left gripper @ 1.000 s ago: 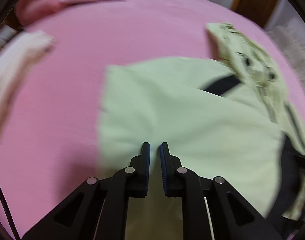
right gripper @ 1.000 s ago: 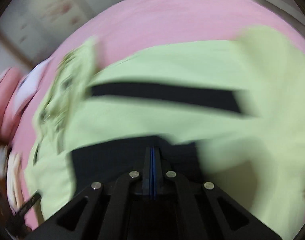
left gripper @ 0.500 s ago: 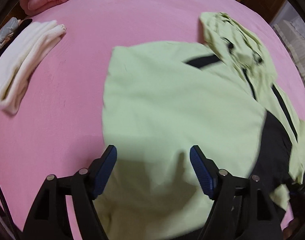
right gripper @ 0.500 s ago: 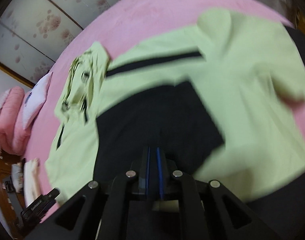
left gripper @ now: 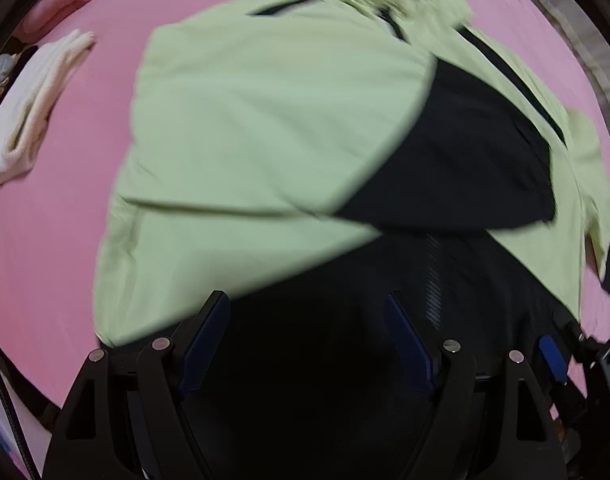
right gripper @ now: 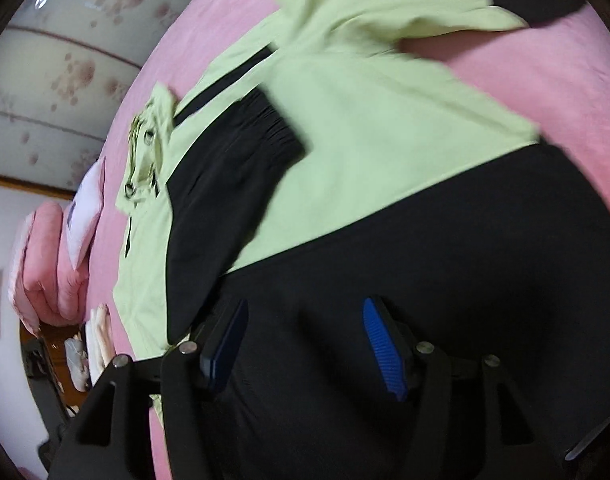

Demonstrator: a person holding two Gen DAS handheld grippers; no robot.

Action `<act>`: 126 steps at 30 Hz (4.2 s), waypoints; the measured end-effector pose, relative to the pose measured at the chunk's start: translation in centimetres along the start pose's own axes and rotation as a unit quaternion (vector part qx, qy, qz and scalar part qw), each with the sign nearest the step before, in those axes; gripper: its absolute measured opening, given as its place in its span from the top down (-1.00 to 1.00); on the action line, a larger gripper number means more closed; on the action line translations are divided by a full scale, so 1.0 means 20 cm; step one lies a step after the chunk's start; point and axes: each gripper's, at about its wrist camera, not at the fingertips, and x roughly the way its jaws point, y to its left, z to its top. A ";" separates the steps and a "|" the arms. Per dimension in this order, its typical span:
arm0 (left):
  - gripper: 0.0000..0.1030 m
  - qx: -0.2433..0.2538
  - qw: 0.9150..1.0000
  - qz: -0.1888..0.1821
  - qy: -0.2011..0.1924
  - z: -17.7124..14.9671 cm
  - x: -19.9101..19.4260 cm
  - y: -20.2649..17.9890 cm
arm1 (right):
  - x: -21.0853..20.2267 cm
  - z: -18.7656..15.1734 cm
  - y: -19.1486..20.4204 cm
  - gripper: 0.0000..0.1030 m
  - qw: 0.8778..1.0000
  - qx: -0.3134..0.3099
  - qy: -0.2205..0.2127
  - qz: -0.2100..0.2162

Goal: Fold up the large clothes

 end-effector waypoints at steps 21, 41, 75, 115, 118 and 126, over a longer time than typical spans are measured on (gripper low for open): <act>-0.52 0.073 0.995 -0.053 0.034 -0.40 -0.15 -1.38 | -0.57 0.82 -1.14 -0.24 0.984 0.166 -0.056 -0.036; -0.52 0.045 0.998 -0.020 0.033 -0.28 -0.12 -1.62 | -0.55 1.43 -1.36 0.71 0.973 0.179 -0.137 -0.052; -0.52 -0.040 0.991 0.002 -0.130 -0.07 -0.35 0.09 | -0.57 0.50 0.81 0.91 0.927 -0.270 -0.258 -0.007; 0.34 -0.040 0.989 -0.099 -0.107 0.40 0.24 -0.76 | -0.15 0.25 -0.18 0.00 0.954 -0.284 -0.006 -0.096; 0.81 -0.029 0.989 -0.092 -0.110 0.40 0.25 -0.85 | -0.20 0.29 -0.23 0.00 0.958 -0.274 -0.009 -0.080; 0.86 -0.018 0.966 -0.126 -0.224 0.47 -0.13 -0.98 | -0.15 0.43 -0.29 -0.28 0.959 -0.273 -0.021 -0.069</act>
